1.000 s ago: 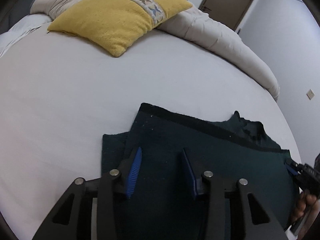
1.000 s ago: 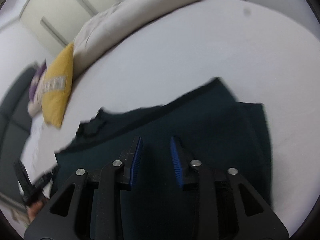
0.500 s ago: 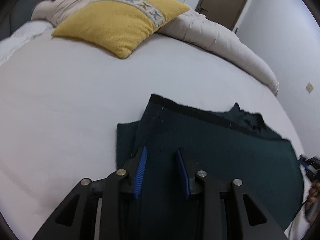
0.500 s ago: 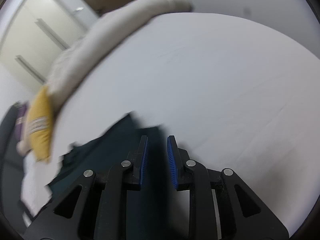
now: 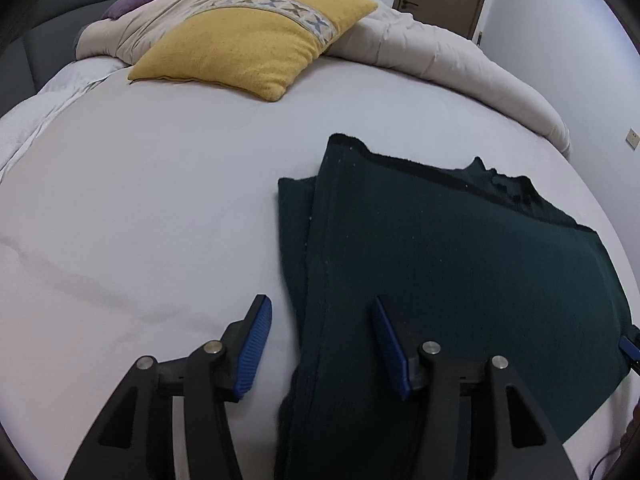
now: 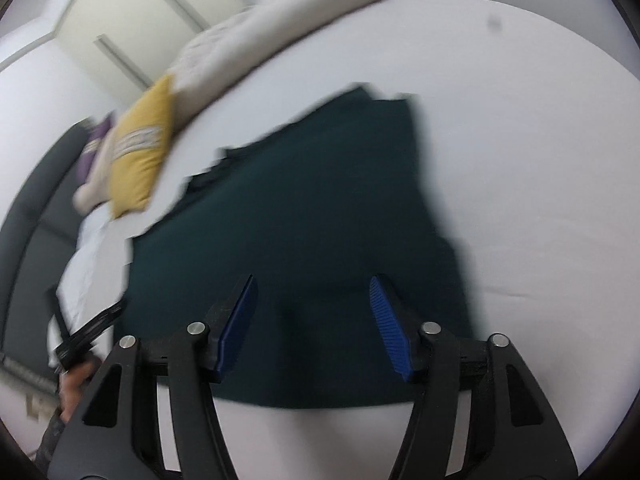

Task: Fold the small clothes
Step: 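Grasp the folded sweater edge with both tools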

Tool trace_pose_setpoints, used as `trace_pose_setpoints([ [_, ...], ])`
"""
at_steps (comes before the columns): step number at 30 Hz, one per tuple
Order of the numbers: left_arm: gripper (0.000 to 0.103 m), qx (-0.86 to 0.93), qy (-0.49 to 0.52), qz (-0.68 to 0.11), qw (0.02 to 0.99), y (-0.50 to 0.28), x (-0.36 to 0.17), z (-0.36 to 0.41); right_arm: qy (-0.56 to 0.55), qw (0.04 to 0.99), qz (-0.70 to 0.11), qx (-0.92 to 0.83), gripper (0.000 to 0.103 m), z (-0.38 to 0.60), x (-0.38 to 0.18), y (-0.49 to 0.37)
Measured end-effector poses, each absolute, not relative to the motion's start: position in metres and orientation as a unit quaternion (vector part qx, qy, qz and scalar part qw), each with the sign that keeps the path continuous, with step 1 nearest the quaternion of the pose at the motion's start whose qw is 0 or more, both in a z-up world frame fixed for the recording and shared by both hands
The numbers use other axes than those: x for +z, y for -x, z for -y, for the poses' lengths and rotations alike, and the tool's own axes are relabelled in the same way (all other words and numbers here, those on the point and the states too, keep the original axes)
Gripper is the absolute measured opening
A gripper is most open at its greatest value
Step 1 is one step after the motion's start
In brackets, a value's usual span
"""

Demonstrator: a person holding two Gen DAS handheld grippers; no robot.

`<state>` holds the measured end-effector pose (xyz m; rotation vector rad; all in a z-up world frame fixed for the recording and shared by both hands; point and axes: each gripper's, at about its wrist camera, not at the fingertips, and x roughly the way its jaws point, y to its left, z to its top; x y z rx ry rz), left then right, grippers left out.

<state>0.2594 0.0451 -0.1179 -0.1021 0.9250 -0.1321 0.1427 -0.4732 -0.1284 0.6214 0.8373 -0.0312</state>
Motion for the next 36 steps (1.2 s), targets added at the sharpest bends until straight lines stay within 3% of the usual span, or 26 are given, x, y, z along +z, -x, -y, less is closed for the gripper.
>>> trace_pose_setpoints([
  [1,0.056,-0.064,0.051,-0.448,0.891,-0.259,-0.118,-0.046,-0.303,0.865,-0.400,-0.025,0.024,0.481,-0.134,-0.138],
  [2,0.056,-0.063,0.052,-0.449,0.890,-0.258,-0.117,-0.046,-0.308,0.862,-0.401,-0.038,0.018,0.489,-0.137,-0.131],
  [5,0.056,-0.063,0.053,-0.450,0.889,-0.256,-0.117,-0.047,-0.318,0.861,-0.389,-0.085,0.016,0.515,-0.136,-0.109],
  [7,0.056,-0.062,0.056,-0.452,0.888,-0.254,-0.116,-0.048,-0.299,0.861,-0.389,-0.136,0.032,0.521,-0.126,-0.098],
  [9,0.056,-0.061,0.059,-0.454,0.887,-0.250,-0.114,-0.049,-0.296,0.870,-0.368,-0.140,0.037,0.524,-0.114,-0.088],
  [11,0.056,-0.060,0.059,-0.455,0.887,-0.244,-0.112,-0.049,-0.300,0.876,-0.354,-0.134,0.056,0.518,-0.101,-0.091],
  [12,0.056,-0.059,0.059,-0.455,0.887,-0.241,-0.110,-0.048,-0.295,0.879,-0.348,-0.136,0.071,0.517,-0.098,-0.089],
  [15,0.057,-0.057,0.067,-0.459,0.884,-0.231,-0.107,-0.052,-0.281,0.882,-0.356,-0.131,0.074,0.513,-0.100,-0.091],
  [17,0.057,-0.057,0.078,-0.462,0.882,-0.222,-0.107,-0.055,-0.275,0.873,-0.385,-0.120,0.069,0.507,-0.110,-0.102],
  [19,0.057,-0.058,0.084,-0.470,0.877,-0.212,-0.113,-0.058,-0.259,0.860,-0.423,-0.121,0.044,0.501,-0.123,-0.109],
  [25,0.022,-0.074,0.084,-0.476,0.872,-0.201,-0.120,-0.056,-0.253,0.860,-0.426,-0.123,0.014,0.500,-0.128,-0.100],
  [27,0.014,-0.076,0.079,-0.477,0.872,-0.200,-0.117,-0.053,-0.240,0.862,-0.429,-0.123,0.009,0.497,-0.127,-0.101],
  [32,0.012,-0.080,0.094,-0.474,0.872,-0.192,-0.114,-0.059,-0.247,0.869,-0.410,-0.125,0.008,0.500,-0.110,-0.089],
  [36,0.012,-0.081,0.114,-0.475,0.869,-0.189,-0.125,-0.066,-0.273,0.855,-0.422,-0.123,0.007,0.510,-0.131,-0.092],
])
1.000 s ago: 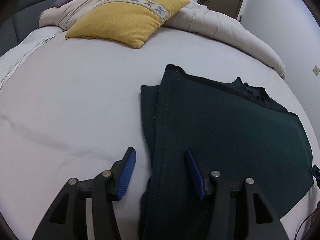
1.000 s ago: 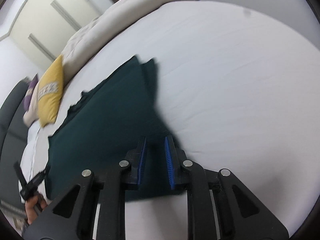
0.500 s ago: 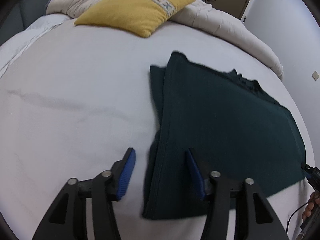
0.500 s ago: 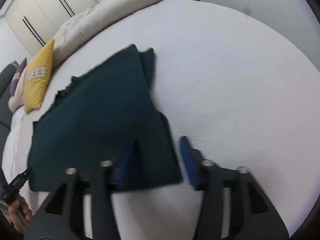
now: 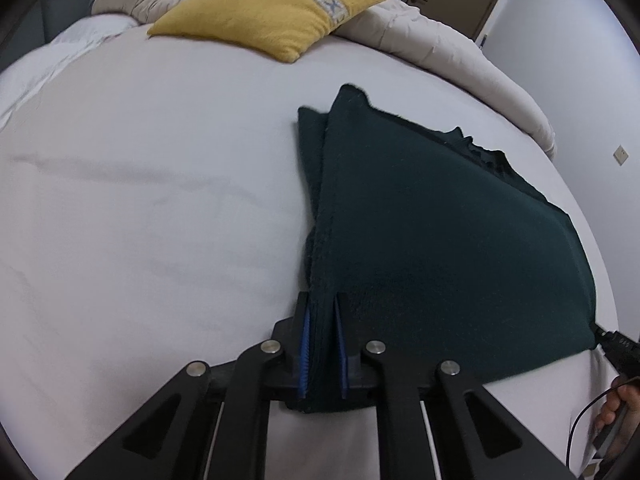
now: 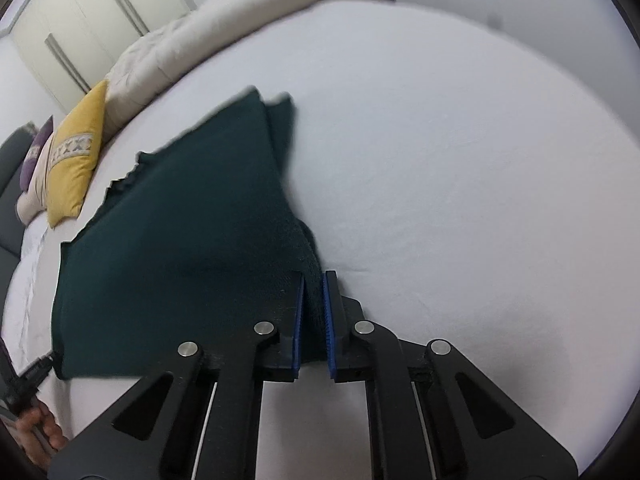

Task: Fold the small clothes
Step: 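Grasp the folded sweater edge with both tools, then lift the gripped sweater edge with both tools and fold it over the rest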

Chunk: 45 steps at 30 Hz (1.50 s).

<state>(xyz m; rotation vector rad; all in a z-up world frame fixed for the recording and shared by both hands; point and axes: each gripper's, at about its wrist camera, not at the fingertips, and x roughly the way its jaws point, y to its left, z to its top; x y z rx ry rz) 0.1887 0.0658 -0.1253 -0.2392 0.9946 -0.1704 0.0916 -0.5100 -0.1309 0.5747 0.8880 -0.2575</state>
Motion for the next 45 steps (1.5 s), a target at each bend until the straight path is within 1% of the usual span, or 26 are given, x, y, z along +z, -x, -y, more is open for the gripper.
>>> trace_pose_setpoints([
  [2,0.012,-0.083,0.121,-0.473,0.869,-0.186,-0.124,-0.069,-0.278,0.858,-0.414,-0.124,0.007,0.509,-0.128,-0.089],
  [4,0.012,-0.085,0.121,-0.473,0.869,-0.186,-0.125,-0.069,-0.259,0.863,-0.414,-0.127,0.007,0.504,-0.126,-0.090],
  [7,0.012,-0.088,0.130,-0.473,0.867,-0.186,-0.125,-0.072,-0.282,0.856,-0.417,-0.122,0.007,0.510,-0.134,-0.092],
  [11,0.012,-0.087,0.134,-0.468,0.869,-0.180,-0.126,-0.072,-0.258,0.862,-0.416,-0.131,0.007,0.501,-0.129,-0.094],
  [16,0.012,-0.088,0.137,-0.469,0.868,-0.178,-0.129,-0.070,-0.258,0.859,-0.422,-0.131,0.007,0.503,-0.133,-0.097],
  [18,0.014,-0.089,0.137,-0.470,0.868,-0.179,-0.130,-0.072,-0.251,0.859,-0.426,-0.134,0.008,0.501,-0.131,-0.098],
  [23,0.015,-0.094,0.148,-0.472,0.864,-0.181,-0.130,-0.078,-0.249,0.859,-0.426,-0.136,0.008,0.499,-0.130,-0.097],
  [27,0.010,-0.089,0.137,-0.465,0.870,-0.173,-0.122,-0.076,-0.230,0.867,-0.417,-0.143,0.008,0.489,-0.119,-0.094],
  [35,0.008,-0.083,0.140,-0.460,0.873,-0.168,-0.123,-0.077,-0.240,0.866,-0.415,-0.144,0.007,0.489,-0.125,-0.093],
  [38,0.006,-0.085,0.141,-0.457,0.874,-0.166,-0.123,-0.077,-0.242,0.868,-0.408,-0.146,0.005,0.490,-0.122,-0.089],
  [45,0.007,-0.085,0.130,-0.456,0.876,-0.163,-0.127,-0.074,-0.238,0.863,-0.425,-0.134,0.006,0.497,-0.141,-0.098],
])
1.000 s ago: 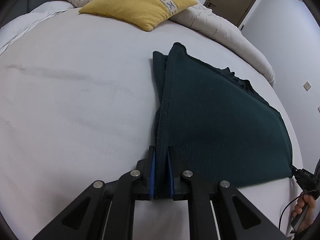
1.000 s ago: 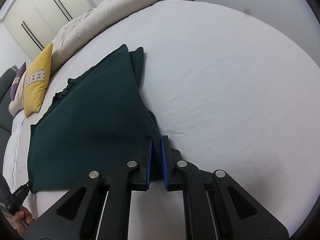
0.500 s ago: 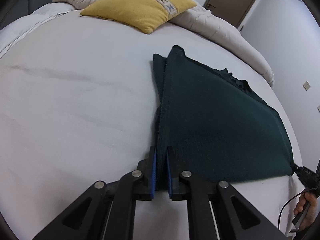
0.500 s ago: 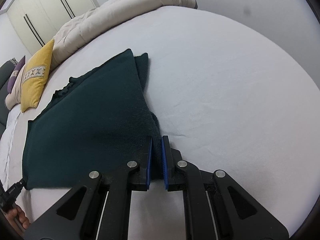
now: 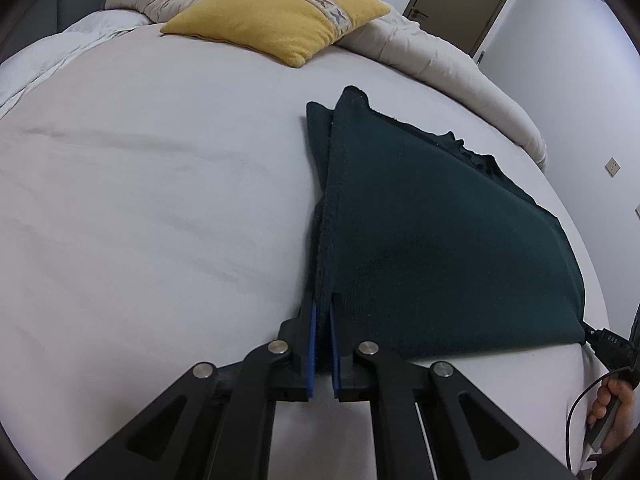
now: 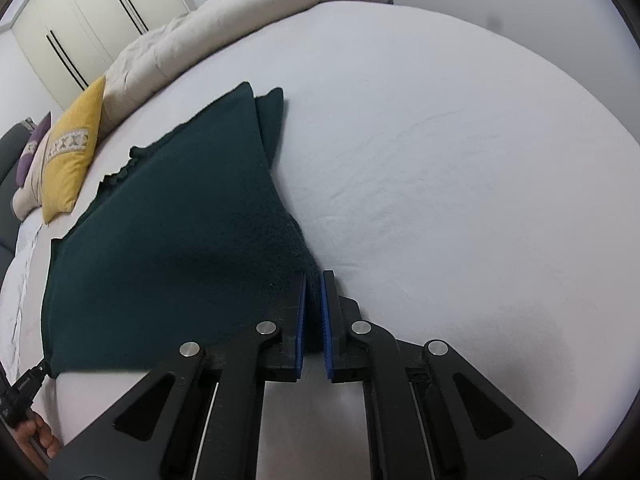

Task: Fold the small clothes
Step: 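Lift the gripped sweater edge with both tools and fold it over the rest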

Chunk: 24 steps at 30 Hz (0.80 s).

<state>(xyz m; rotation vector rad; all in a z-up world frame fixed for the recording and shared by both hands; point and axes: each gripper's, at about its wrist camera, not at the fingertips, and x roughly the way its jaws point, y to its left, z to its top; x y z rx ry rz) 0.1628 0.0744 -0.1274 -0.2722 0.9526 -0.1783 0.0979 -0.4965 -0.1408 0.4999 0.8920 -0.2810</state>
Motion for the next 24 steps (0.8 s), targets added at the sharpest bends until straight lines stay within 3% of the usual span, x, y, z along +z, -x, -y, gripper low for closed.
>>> trace_pose_setpoints([
  [3,0.014,-0.088,0.123,-0.465,0.873,-0.164,-0.124,-0.074,-0.210,0.860,-0.447,-0.128,0.009,0.492,-0.131,-0.104],
  [4,0.021,-0.089,0.124,-0.468,0.871,-0.164,-0.121,-0.076,-0.206,0.860,-0.449,-0.130,0.016,0.491,-0.125,-0.102],
  [5,0.044,-0.084,0.132,-0.469,0.869,-0.164,-0.116,-0.082,-0.205,0.859,-0.448,-0.137,0.022,0.490,-0.120,-0.099],
  [6,0.063,-0.080,0.143,-0.463,0.871,-0.163,-0.111,-0.088,-0.205,0.860,-0.443,-0.148,0.033,0.489,-0.113,-0.095],
  [7,0.067,-0.075,0.156,-0.451,0.876,-0.162,-0.105,-0.096,-0.207,0.866,-0.427,-0.158,0.043,0.488,-0.103,-0.089],
  [8,0.071,-0.068,0.168,-0.437,0.881,-0.161,-0.098,-0.104,-0.206,0.874,-0.410,-0.160,0.046,0.486,-0.094,-0.084],
  [14,0.071,-0.103,0.231,-0.470,0.846,-0.202,-0.111,-0.115,-0.247,0.893,-0.373,-0.044,0.048,0.454,-0.063,-0.107],
  [19,0.071,-0.133,0.260,-0.493,0.820,-0.236,-0.128,-0.105,-0.351,0.850,-0.380,0.102,0.049,0.417,-0.083,-0.151],
  [24,0.071,-0.181,0.262,-0.519,0.793,-0.266,-0.134,-0.090,-0.385,0.811,-0.401,0.180,0.050,0.378,-0.104,-0.191],
])
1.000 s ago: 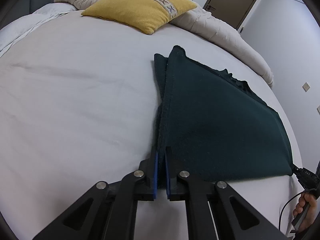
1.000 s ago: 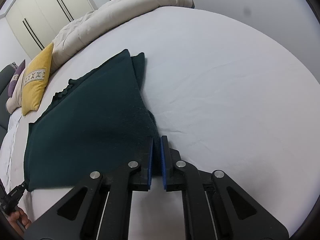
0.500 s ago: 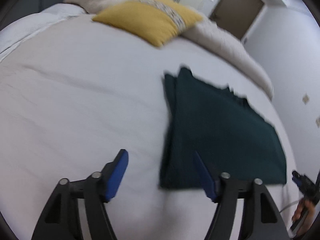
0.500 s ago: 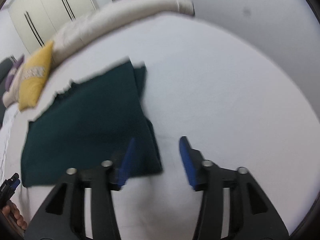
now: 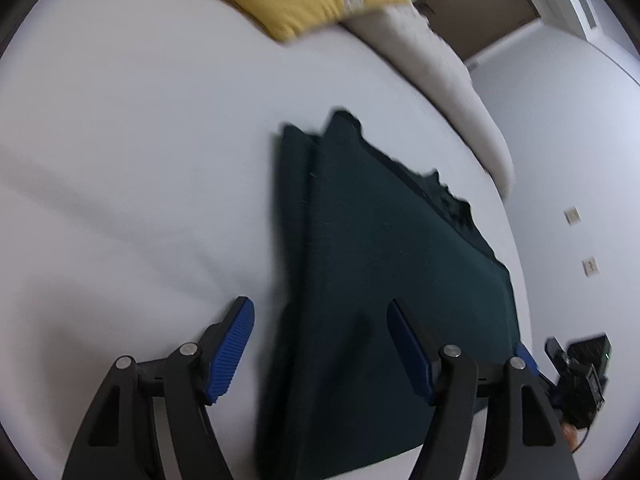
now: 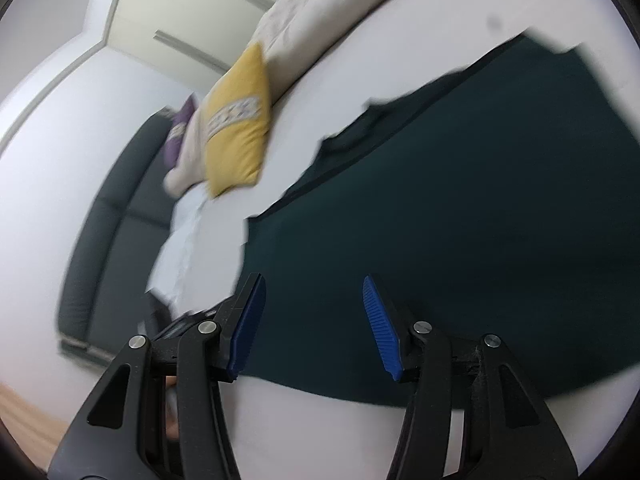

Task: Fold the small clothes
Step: 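Lift the gripped sweater edge with both tools and fold it over the rest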

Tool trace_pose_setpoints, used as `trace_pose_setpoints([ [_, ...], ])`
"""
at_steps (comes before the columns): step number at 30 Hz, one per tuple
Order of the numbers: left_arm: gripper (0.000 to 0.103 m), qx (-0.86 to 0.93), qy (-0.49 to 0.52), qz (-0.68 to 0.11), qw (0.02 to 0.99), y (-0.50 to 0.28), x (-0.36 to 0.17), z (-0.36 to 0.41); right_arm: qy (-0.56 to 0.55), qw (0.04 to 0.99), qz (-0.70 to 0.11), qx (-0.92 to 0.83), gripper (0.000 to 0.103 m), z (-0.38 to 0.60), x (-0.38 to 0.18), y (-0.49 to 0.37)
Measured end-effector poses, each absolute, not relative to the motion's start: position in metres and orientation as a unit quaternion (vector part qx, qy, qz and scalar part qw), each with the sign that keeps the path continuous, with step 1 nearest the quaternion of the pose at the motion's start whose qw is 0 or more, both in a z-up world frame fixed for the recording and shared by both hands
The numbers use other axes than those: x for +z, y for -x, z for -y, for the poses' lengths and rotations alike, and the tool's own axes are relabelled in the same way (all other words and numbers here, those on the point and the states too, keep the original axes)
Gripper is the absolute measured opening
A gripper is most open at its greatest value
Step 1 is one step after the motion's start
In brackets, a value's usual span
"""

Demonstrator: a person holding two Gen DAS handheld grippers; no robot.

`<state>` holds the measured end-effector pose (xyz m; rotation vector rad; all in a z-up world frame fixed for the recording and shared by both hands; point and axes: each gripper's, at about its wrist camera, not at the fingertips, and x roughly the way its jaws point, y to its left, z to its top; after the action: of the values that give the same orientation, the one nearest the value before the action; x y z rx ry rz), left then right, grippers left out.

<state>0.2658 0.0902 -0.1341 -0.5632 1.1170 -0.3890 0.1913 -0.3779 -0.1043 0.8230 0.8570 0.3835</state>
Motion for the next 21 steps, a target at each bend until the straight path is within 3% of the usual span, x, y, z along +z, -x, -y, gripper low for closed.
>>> trace_pose_setpoints([
  [4,0.070,-0.198,0.309,-0.527,0.767,-0.282,-0.142,-0.100,-0.409,0.783,-0.411,0.226,0.050,0.351,-0.117,-0.219],
  [7,0.058,-0.200,0.322,-0.529,0.759,-0.286,-0.145,-0.103,-0.414,0.770,-0.424,0.237,0.050,0.324,-0.125,-0.231],
  [8,0.045,-0.199,0.322,-0.531,0.758,-0.284,-0.145,-0.103,-0.414,0.767,-0.429,0.238,0.050,0.318,-0.128,-0.234],
  [9,0.025,-0.202,0.329,-0.532,0.754,-0.284,-0.147,-0.105,-0.413,0.765,-0.434,0.237,0.050,0.314,-0.131,-0.239],
  [10,0.018,-0.210,0.350,-0.536,0.739,-0.285,-0.152,-0.107,-0.413,0.764,-0.436,0.236,0.050,0.310,-0.133,-0.241],
  [17,0.014,-0.207,0.356,-0.521,0.748,-0.282,-0.149,-0.105,-0.400,0.761,-0.464,0.214,0.049,0.296,-0.148,-0.257],
  [19,0.014,-0.201,0.334,-0.521,0.759,-0.282,-0.142,-0.099,-0.403,0.755,-0.477,0.201,0.040,0.298,-0.162,-0.262],
  [21,0.013,-0.199,0.313,-0.519,0.770,-0.281,-0.132,-0.093,-0.413,0.753,-0.471,0.203,0.039,0.302,-0.169,-0.262],
])
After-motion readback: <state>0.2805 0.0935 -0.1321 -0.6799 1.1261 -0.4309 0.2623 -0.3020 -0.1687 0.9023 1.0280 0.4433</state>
